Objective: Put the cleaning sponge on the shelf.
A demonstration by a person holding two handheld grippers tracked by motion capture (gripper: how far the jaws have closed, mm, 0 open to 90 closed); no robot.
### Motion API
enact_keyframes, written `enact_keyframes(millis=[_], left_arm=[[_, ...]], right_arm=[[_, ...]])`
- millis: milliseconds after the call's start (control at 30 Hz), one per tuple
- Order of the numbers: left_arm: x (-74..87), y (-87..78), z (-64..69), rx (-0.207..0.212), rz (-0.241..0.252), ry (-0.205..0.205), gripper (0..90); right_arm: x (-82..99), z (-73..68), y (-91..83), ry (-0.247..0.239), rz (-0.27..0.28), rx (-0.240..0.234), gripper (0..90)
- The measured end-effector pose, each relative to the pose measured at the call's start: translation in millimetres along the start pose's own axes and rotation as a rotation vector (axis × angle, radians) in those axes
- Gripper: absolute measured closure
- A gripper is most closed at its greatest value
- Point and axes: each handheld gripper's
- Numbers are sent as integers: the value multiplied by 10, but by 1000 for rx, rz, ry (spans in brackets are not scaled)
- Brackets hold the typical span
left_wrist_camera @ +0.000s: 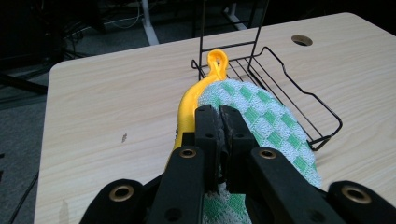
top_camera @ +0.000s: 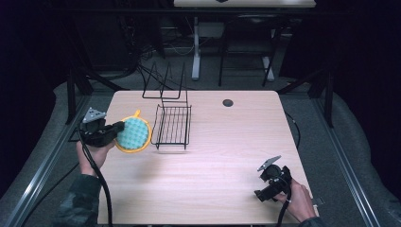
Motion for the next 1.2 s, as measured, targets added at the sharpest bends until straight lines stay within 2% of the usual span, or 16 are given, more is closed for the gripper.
enact_keyframes(millis=[300,533,733,1200], left_arm=[[-58,87,85,15,4,16,870],[-94,136,134,24,12,20,870],[-113,204,188,17,18,20,869],[-147,351,286,24,25,31,870]], right_arm=[[5,-1,9,0,14,1,53],[1,-2,0,-1,-1,-2,53],[7,0,9,0,14,-1,54],[6,6,-2,-6,0,-3,56]])
Point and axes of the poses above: each handheld gripper's, and its own axes: y roughly forward along the jaws, x roughly out of its underside, z roughly to its right, and after that the axes turned 2 degrees about y, right-handed
